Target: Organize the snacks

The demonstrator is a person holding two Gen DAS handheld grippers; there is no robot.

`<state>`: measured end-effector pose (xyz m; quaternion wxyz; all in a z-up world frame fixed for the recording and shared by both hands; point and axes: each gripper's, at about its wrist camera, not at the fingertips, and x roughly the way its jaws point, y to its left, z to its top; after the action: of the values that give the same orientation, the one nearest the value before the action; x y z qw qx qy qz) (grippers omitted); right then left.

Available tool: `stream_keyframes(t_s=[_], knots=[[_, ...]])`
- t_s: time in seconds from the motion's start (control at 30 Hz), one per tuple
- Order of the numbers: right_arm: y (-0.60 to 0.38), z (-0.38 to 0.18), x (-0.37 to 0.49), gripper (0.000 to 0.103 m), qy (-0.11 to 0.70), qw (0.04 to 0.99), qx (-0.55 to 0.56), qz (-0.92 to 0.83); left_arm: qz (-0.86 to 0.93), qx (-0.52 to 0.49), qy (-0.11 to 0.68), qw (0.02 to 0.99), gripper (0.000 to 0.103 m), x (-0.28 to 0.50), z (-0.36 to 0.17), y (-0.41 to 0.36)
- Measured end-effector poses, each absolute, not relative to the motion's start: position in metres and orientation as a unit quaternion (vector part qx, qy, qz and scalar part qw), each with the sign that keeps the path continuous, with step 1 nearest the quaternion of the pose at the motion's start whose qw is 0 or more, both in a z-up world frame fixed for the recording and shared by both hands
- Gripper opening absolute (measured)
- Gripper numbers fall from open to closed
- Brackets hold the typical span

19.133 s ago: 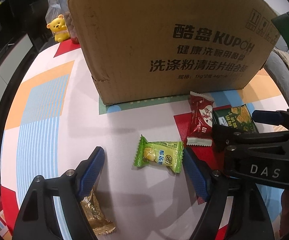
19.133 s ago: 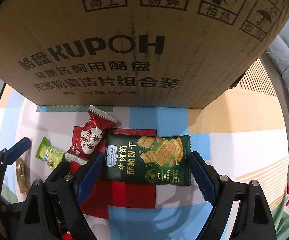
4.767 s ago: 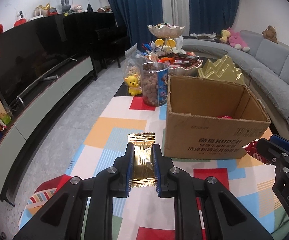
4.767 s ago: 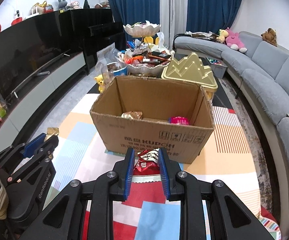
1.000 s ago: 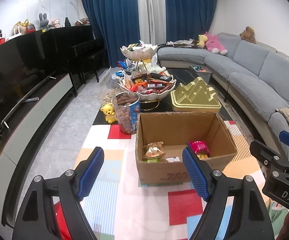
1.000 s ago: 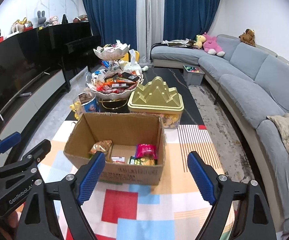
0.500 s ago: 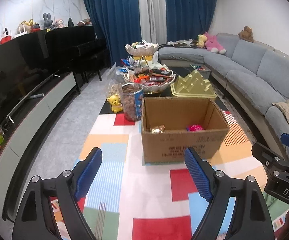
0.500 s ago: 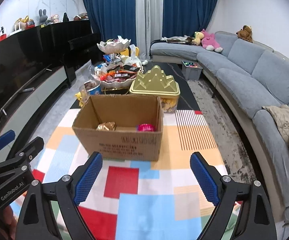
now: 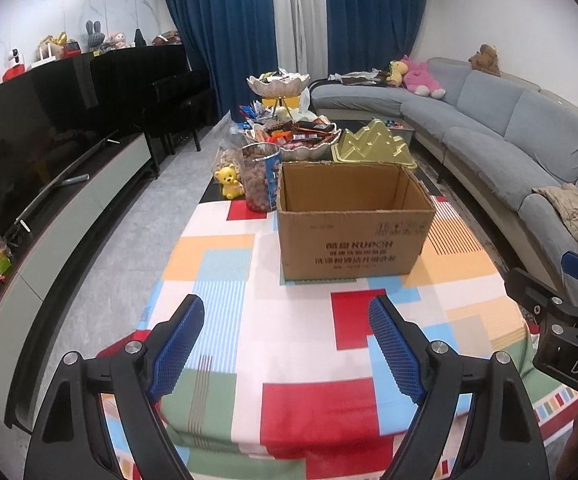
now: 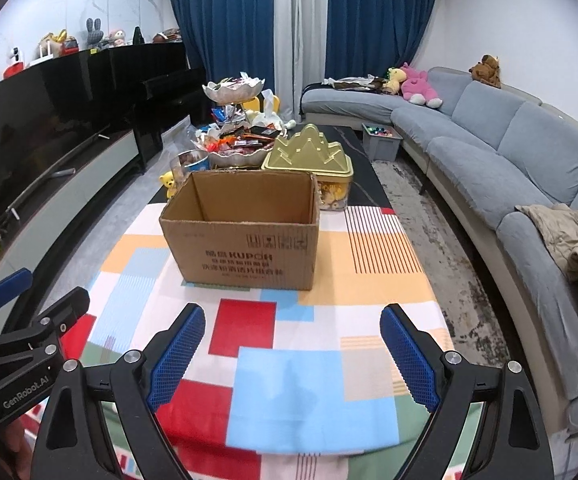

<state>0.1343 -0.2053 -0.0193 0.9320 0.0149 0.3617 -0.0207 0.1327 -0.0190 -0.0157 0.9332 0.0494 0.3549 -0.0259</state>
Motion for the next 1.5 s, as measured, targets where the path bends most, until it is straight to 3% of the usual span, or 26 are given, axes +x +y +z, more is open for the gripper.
stream_keyframes(t_s=[0.8,1.5], knots=[[-0.204,-0.022,0.045,0.09,0.348,0.937,0.013,-0.032,-0.007,0.037,0.347,0.937,0.085,0.057,-0.031,-0.01],[-0.206,-0.016,0.037,0.09,0.336,0.941,0.013,-0.037,-0.004,0.032,0.339,0.94,0.087,0.052,-0.025,-0.005]])
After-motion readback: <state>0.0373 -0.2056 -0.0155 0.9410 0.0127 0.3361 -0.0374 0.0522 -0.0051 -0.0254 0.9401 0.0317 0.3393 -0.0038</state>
